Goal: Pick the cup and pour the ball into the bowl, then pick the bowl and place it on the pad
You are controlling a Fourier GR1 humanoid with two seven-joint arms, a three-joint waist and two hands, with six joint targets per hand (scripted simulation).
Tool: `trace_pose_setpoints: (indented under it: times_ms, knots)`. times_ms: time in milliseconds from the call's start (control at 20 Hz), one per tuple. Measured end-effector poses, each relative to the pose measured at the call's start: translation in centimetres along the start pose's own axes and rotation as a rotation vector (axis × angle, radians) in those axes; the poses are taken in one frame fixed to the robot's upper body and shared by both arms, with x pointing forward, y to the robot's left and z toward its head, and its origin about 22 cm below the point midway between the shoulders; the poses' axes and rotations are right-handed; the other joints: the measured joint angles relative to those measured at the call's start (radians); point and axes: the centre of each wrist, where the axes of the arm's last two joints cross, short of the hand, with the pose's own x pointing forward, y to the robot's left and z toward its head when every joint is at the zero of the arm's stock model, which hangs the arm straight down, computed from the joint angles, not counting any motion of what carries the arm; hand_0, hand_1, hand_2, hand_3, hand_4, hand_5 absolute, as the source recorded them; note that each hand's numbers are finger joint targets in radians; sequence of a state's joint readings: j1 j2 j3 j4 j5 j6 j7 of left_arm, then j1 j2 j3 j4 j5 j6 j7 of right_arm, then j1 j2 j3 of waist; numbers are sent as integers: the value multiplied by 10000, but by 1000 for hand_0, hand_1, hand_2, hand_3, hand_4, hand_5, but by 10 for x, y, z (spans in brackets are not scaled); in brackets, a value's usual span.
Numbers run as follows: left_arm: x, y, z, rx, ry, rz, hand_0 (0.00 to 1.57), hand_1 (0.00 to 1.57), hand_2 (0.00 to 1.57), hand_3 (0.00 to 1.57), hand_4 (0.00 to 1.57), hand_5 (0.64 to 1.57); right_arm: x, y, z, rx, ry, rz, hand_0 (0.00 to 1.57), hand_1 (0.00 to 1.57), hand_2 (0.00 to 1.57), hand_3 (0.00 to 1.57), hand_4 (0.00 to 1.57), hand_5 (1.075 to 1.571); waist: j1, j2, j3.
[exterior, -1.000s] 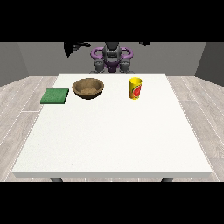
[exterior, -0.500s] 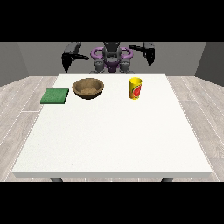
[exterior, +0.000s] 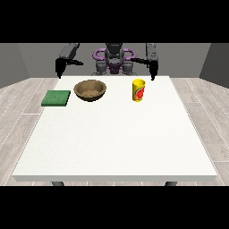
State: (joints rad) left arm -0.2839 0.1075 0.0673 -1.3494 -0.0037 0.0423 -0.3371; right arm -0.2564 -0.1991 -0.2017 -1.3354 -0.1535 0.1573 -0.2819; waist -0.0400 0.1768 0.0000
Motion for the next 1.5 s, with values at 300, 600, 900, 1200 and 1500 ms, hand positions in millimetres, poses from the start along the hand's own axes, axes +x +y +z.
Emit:
trace_pose_setpoints:
  times_ms: [300,600,900,1200,1500]
  knots:
    - [-33,-1,6,364,-91,-180,0,0,0,0,0,1278,-5,-24,0,-20,-48,-67,0,0,0,0,0,1562,-191,227,1]
    - [-58,-15,4,644,-198,-202,0,0,0,0,0,1254,-12,-29,0,105,-215,-158,0,0,0,0,0,1558,-468,557,-4]
    - [-77,-6,3,834,-274,-89,1240,1240,1571,1571,474,1442,-12,-39,-3,109,-391,-264,0,0,0,0,0,1561,-537,746,-4]
    - [-80,7,1,1450,-688,-3173,1319,1319,1571,1571,855,1508,1,-50,-15,406,-917,-313,0,0,0,0,0,1558,-1084,1183,14]
    - [-80,0,-10,2080,-1143,-4293,1356,1356,1571,1571,913,1511,14,-78,-15,487,-1081,-188,0,0,0,0,0,1555,-1359,1285,50]
